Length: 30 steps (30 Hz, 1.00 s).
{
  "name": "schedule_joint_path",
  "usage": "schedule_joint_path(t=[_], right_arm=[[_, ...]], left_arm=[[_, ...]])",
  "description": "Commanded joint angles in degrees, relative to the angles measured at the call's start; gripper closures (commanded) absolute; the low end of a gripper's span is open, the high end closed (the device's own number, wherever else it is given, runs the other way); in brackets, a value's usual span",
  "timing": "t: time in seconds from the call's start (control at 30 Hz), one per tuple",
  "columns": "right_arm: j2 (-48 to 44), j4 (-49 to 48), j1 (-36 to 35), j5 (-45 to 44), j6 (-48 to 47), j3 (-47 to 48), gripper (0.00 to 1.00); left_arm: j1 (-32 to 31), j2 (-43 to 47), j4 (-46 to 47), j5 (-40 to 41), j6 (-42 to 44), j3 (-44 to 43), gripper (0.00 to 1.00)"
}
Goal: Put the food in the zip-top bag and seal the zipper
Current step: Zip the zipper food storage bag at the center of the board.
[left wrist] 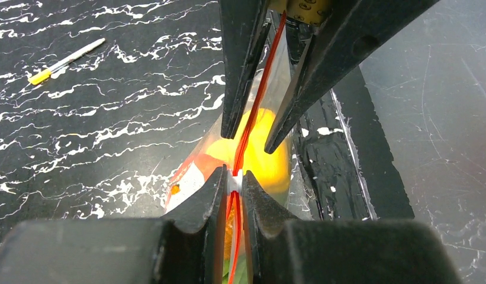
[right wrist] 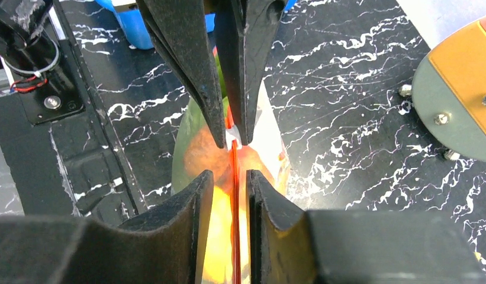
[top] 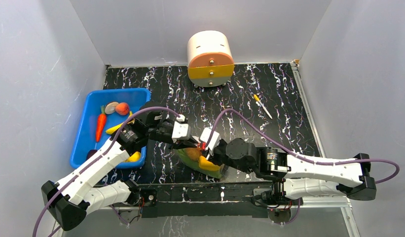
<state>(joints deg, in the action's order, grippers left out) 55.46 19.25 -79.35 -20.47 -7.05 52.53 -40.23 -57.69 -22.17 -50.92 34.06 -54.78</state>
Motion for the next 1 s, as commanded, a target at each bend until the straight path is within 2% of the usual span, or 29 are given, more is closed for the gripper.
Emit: schedule_joint_path(t=[0.0, 0.03, 0.13, 0.17, 0.63, 0.87, 0.97], right_arm=[[-0.03, 0.28, 0.16, -0.33, 0.65, 2.91, 0.76], [-0.27, 0.26, 0.18, -0.28, 0.76, 2.57, 0.79], [-1.29, 0.22, 0.27, -1.32, 0.59, 2.35, 0.99], [-1.84, 0.03, 0.25, -2.03, 0.51, 2.18, 1.0], [-11.04, -3.54, 0.25, -9.95, -0.17, -2.41, 1.0], [-12.42, -4.39, 0.25, -15.31, 1.16, -4.09, 1.0], [-12.39, -4.08, 0.25, -21.8, 3.45, -4.24, 1.0]], left_arm=[[0.35, 1.5, 0.64, -2.88, 1.61, -2.17, 1.0], [0.33, 1.66, 0.74, -2.87, 1.61, -2.05, 1.0], [0.33, 1.81, 0.09, -2.6, 2.04, -1.99, 1.0], [0.37, 1.91, -0.34, -2.3, 2.38, -1.99, 1.0], [0.33, 3.02, -9.19, 7.4, 5.08, -3.97, 1.0], [0.33, 4.82, -13.45, 11.06, 4.96, -4.78, 1.0], [0.33, 6.32, -15.31, 12.7, 4.59, -4.61, 1.0]])
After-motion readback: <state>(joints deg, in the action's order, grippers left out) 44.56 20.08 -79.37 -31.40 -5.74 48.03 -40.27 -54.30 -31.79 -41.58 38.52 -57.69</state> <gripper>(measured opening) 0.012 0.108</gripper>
